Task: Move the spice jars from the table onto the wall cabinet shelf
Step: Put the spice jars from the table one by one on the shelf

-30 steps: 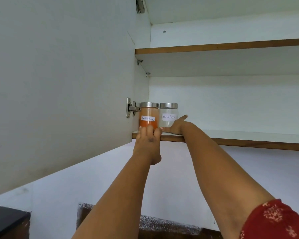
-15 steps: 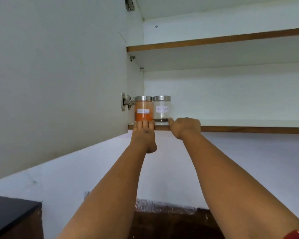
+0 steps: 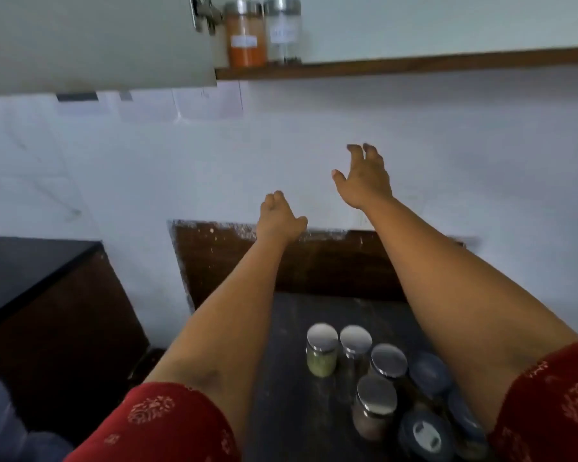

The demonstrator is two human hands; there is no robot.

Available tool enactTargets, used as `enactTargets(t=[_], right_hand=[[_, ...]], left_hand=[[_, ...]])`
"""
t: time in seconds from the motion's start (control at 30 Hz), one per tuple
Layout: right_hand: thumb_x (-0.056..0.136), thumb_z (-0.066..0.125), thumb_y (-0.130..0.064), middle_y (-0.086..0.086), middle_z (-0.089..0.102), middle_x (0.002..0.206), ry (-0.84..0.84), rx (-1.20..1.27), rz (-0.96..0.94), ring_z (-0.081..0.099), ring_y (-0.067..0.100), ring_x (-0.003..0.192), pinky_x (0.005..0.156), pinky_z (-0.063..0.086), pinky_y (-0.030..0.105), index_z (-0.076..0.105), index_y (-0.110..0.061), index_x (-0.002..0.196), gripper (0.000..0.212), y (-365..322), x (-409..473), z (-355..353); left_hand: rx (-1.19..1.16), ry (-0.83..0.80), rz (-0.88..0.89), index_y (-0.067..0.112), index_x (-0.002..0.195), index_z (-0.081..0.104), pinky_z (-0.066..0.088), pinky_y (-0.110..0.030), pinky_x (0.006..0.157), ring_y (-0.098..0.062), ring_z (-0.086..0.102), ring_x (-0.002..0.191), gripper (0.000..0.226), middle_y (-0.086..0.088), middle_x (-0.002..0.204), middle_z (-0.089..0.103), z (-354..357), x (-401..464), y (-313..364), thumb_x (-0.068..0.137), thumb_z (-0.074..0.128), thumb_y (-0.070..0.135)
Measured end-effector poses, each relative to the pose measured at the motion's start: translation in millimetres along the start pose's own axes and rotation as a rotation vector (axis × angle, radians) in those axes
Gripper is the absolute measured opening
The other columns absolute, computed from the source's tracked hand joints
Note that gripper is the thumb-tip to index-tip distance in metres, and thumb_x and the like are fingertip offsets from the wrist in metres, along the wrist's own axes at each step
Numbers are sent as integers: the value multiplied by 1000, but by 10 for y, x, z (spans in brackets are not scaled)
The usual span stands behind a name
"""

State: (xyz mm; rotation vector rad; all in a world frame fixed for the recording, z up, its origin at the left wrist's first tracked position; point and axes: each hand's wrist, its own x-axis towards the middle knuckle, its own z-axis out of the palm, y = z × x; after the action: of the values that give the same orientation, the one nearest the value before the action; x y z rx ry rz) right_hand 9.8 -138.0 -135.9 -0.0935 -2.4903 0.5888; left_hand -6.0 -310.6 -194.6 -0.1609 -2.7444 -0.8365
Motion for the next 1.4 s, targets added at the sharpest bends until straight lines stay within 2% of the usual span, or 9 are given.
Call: enactTargets(t=[0.27,0.47,0.63,0.8,0.93,1.1,1.23,1.33,1.4], right_hand=[[91,56,-31,9,67,108,-359,-109,183,57,30,106,85,52,37,71,-17,100,23,1009,-1715,825],[78,72,-52,5,63,115,-835,-376,158,61,26,104,73,46,34,58,-18,121,56,1198,-2645,1132],[76,69,-62,13,29,141,-967,-475,212,31,36,130,97,46,47,36,-28,141,80,1183,-2897,1167],[74,78,-44,14,31,134,-958,-396,228,34,35,124,94,48,45,40,-28,136,74,1161,-2994,1160],[68,71,-60,8,55,121,-913,-138,321,53,29,110,88,49,39,52,-26,124,68,1016,-2735,1028],[63,77,-58,2,54,130,-908,482,625,52,23,110,76,47,33,55,-33,134,79,780,-2245,789],[60,82,-56,6,40,148,-705,629,556,46,31,128,98,47,45,40,-34,144,97,817,-2097,661],[38,91,-57,12,46,142,-456,1011,905,49,32,127,102,46,49,37,-22,144,124,920,-2066,623],[35,91,-57,13,58,129,-481,1184,1003,59,31,116,98,51,47,48,-14,136,118,952,-2082,594]], left_hand=[[-82,-275,-205,7,135,38,41,-42,96,-35,39,129,65,-15,136,44,1134,-1360,-662,83,65,36],[-103,-444,-232,10,130,44,44,-46,99,-34,48,122,60,-15,130,53,1613,-2109,-751,81,66,36],[-126,-474,-244,16,129,45,48,-44,98,-28,52,118,56,-9,128,55,1667,-2284,-769,81,66,36],[-138,-412,-300,18,119,52,50,-34,86,-20,58,101,41,-4,117,63,1556,-2317,-916,84,65,35],[-278,-366,-522,13,130,48,45,-41,100,-28,55,115,54,-15,132,56,1507,-2373,-946,95,45,54],[-1300,-501,-1012,16,139,48,51,-50,94,-38,59,114,83,-20,127,59,1499,-2510,-873,85,34,77],[-1581,-624,-922,11,128,60,59,-33,67,-32,67,96,70,-20,124,64,1384,-2421,-616,82,55,64],[-1650,-573,-777,7,118,67,57,-26,60,-22,68,83,65,-15,106,70,1341,-2270,-340,76,66,57],[-1661,-507,-728,7,117,66,57,-26,61,-20,71,80,62,-12,99,73,1346,-2198,-161,73,73,49]])
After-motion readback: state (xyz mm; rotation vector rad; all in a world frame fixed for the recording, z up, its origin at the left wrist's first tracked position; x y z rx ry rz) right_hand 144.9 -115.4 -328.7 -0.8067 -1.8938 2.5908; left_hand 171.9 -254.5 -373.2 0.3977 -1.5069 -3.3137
